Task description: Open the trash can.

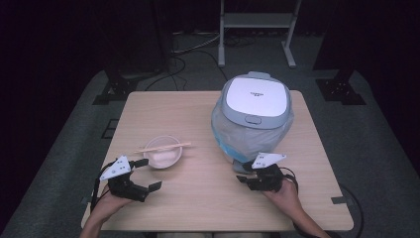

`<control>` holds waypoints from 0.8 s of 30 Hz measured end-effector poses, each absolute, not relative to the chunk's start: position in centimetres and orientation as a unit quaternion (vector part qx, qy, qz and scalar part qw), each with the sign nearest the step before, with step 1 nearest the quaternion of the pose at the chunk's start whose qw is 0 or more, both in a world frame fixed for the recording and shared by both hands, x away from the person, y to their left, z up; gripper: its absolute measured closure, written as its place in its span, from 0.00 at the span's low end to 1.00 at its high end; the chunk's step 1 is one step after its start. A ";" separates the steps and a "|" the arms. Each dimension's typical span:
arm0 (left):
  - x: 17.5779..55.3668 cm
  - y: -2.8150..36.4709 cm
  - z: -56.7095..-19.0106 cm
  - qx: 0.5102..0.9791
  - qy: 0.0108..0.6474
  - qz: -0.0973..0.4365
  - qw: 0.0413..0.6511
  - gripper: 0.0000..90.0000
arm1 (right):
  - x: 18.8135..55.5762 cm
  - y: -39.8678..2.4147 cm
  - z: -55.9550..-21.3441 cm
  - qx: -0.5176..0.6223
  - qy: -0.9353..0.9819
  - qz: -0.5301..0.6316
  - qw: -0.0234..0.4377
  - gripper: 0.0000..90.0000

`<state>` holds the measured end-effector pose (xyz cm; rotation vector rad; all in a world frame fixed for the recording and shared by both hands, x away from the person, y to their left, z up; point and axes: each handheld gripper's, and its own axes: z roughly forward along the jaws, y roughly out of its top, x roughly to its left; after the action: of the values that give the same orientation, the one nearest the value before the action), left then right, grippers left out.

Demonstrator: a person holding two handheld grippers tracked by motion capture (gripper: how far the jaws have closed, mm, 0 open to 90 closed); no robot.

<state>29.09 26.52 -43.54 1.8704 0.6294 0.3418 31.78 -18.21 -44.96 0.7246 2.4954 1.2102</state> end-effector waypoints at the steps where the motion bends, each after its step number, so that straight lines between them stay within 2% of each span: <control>1: 29.1 26.5 -43.5 0.787 0.265 0.144 0.539 0.01 | 31.8 -18.2 -45.0 0.250 0.862 0.418 0.137 0.59; 11: 29.2 26.6 -43.6 0.788 0.266 0.142 0.538 0.01 | 32.6 -18.0 -45.0 0.270 0.853 0.420 0.153 0.87; 24: 29.2 26.6 -43.7 0.788 0.267 0.141 0.537 0.01 | 33.3 -17.6 -45.6 0.276 0.853 0.397 0.197 0.97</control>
<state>29.22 26.63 -43.75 1.8741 0.6346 0.3359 33.35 -17.57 -45.60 0.7739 2.3867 1.1124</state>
